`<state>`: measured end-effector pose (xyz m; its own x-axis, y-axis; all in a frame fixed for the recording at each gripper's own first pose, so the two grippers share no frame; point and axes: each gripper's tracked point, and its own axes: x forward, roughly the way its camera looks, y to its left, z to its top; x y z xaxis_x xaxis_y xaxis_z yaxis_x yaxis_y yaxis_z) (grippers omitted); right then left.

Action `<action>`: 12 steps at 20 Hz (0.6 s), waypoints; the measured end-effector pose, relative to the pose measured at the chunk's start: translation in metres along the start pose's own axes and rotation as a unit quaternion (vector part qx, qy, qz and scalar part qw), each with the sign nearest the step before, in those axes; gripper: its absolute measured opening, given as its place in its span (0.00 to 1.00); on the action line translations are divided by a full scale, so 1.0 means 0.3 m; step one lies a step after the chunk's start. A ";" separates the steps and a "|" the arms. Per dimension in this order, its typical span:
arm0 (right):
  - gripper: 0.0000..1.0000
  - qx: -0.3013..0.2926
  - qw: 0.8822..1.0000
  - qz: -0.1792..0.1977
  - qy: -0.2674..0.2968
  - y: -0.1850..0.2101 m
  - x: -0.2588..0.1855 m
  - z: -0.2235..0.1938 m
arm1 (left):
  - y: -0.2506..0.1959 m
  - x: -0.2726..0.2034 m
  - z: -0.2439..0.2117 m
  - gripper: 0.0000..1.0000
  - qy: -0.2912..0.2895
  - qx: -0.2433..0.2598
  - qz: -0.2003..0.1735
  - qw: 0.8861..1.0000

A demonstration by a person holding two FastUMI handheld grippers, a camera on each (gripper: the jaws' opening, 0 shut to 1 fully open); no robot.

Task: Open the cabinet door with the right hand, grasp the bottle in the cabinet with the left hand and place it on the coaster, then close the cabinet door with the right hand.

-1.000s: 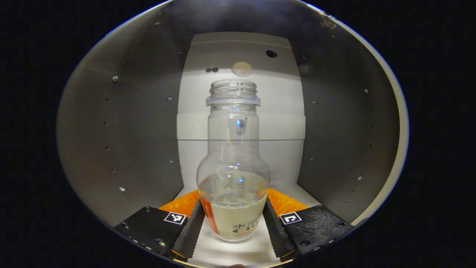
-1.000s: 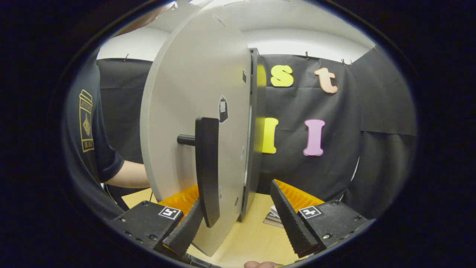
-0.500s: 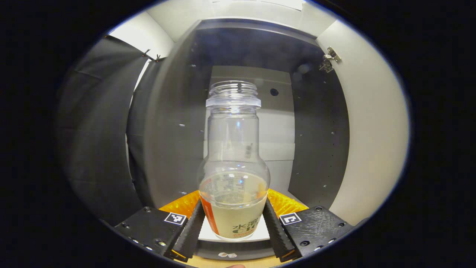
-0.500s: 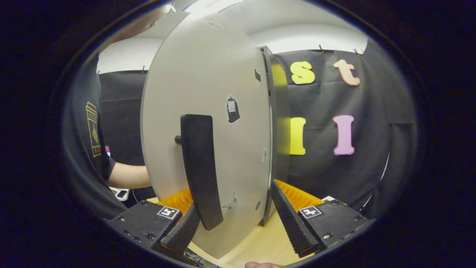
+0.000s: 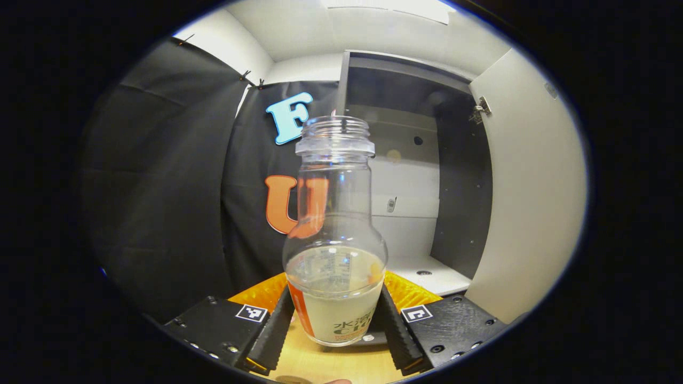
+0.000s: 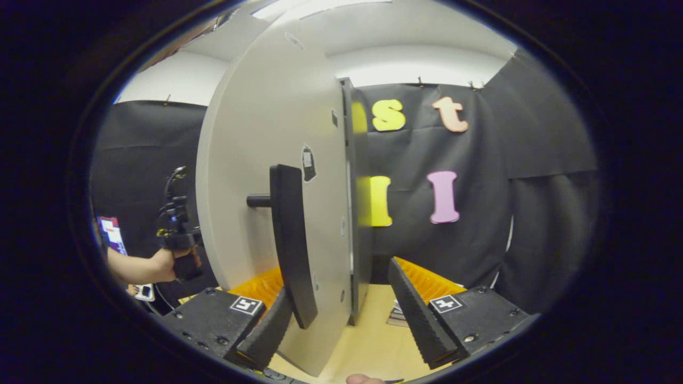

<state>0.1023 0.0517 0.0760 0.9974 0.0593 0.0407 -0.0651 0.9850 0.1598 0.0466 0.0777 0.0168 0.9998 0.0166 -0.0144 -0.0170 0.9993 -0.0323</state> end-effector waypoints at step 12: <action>0.98 -0.025 0.995 -0.098 -0.017 0.009 -0.049 -0.014 | 0.262 -0.209 -0.548 0.76 0.070 -0.032 0.040 0.996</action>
<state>0.0875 0.0542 0.0716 0.9892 -0.1393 0.0465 0.1330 0.9840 0.1186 -0.0196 0.1499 -0.1490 0.9836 0.0877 -0.1579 -0.1025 0.9908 -0.0883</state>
